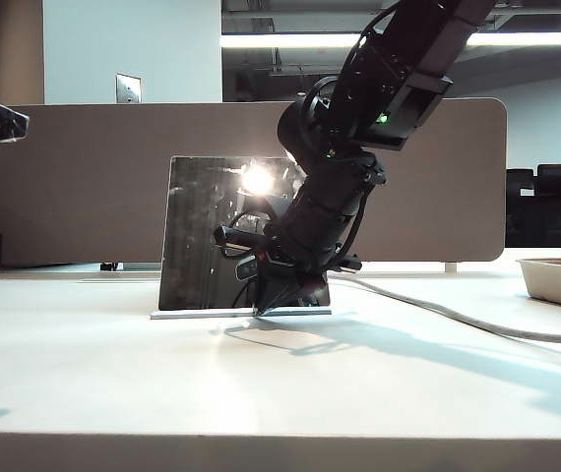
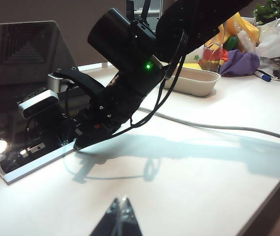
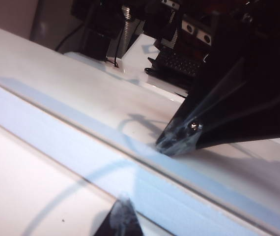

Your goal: Push the base of the mirror on the table to move it forward for a short distance.

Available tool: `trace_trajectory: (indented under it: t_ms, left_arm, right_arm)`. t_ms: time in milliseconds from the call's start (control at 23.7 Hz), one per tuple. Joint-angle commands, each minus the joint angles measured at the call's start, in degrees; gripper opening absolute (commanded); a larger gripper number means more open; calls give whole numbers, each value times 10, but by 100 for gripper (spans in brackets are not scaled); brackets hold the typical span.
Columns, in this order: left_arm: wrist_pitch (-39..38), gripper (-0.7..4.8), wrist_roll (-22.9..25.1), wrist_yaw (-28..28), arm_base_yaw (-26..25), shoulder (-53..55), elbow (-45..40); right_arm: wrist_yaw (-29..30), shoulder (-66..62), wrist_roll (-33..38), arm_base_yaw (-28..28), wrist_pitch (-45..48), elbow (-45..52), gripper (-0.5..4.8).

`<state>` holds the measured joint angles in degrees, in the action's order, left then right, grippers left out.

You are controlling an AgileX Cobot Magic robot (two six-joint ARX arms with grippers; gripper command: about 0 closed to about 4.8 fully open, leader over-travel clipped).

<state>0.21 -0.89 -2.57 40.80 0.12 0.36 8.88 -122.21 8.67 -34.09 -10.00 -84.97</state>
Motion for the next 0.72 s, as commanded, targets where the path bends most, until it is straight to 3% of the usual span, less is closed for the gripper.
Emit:
trace_trajectory:
  t_ms: [42, 548, 717]
  left_arm:
    - [6, -1, 2, -1, 0, 0, 0]
    - [6, -1, 2, -1, -4, 0, 0]
    - [6, -1, 2, -2, -41, 0, 1]
  right_arm:
    - [5, 10, 3, 0, -33, -21, -6]
    - [2, 206, 3, -7, -107, -27, -6]
    - [-3, 297, 3, -7, -138, -26, -6]
